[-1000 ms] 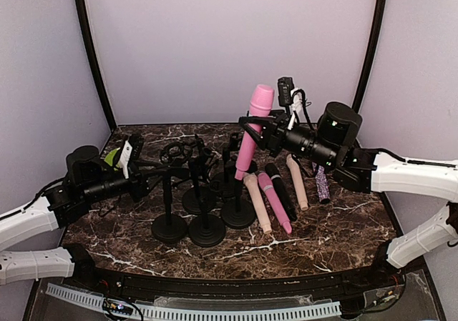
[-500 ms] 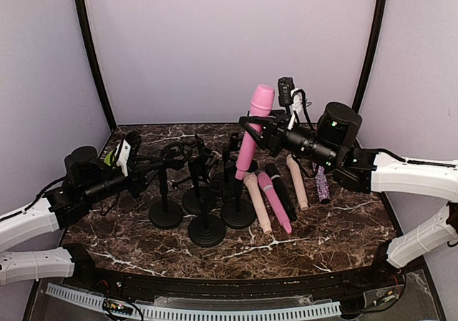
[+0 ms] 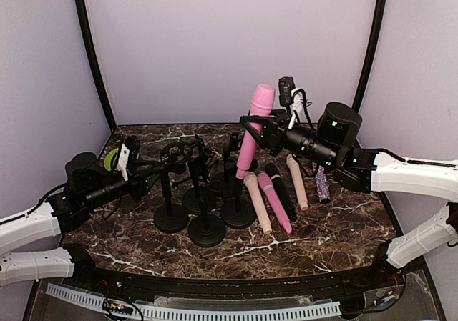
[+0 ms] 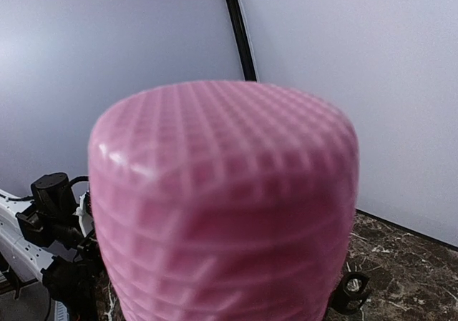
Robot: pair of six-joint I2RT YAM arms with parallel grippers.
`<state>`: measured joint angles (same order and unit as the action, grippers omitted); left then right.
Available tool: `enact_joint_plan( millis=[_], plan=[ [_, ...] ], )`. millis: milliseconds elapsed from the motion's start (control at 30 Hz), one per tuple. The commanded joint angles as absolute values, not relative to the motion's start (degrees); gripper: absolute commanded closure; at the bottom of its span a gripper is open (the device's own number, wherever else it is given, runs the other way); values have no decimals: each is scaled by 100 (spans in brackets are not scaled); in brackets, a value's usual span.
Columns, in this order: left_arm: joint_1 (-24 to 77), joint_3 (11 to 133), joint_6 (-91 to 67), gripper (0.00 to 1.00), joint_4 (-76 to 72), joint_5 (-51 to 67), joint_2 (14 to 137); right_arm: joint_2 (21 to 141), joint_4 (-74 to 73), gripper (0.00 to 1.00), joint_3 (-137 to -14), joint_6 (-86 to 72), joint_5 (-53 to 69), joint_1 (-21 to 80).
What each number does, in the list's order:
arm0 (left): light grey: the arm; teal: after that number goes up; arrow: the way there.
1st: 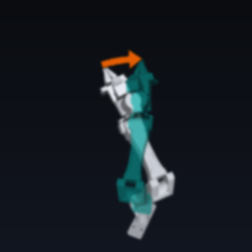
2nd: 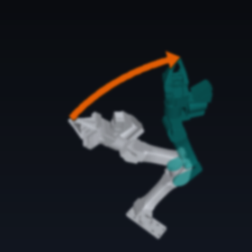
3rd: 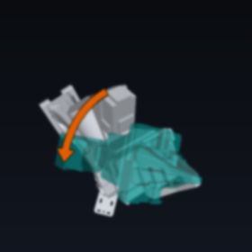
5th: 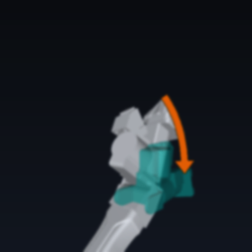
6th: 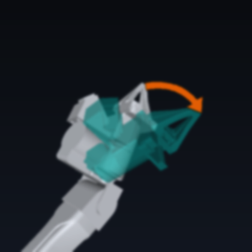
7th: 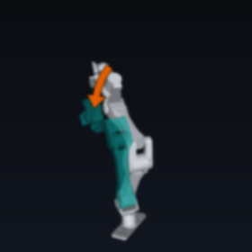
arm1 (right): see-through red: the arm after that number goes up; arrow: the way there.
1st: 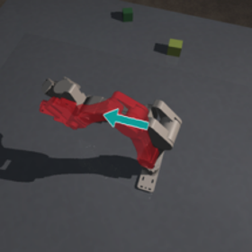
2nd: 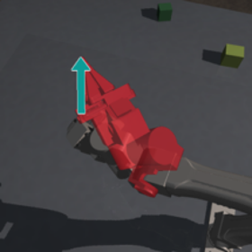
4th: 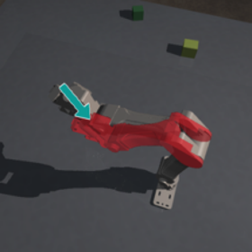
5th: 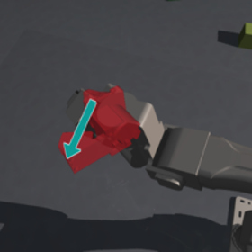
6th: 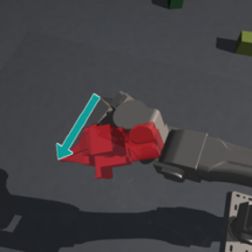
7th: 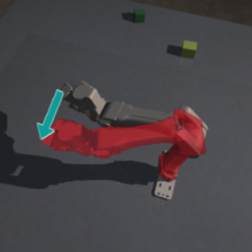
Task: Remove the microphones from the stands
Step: Adjust the knob on the microphone stand.
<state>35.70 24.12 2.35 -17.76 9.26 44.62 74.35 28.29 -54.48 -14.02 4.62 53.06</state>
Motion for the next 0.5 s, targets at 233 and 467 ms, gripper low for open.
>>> enact_joint_plan(
  millis=[233,467],
  plan=[
    [3612,2417,-667,100,-1428,1426,4185,7379,3083,85,-5424,-1459,325,5247],
    [3607,2412,-1037,86,-1523,1418,4214,7366,2856,85,-5499,-1464,97,5247]
  ],
)
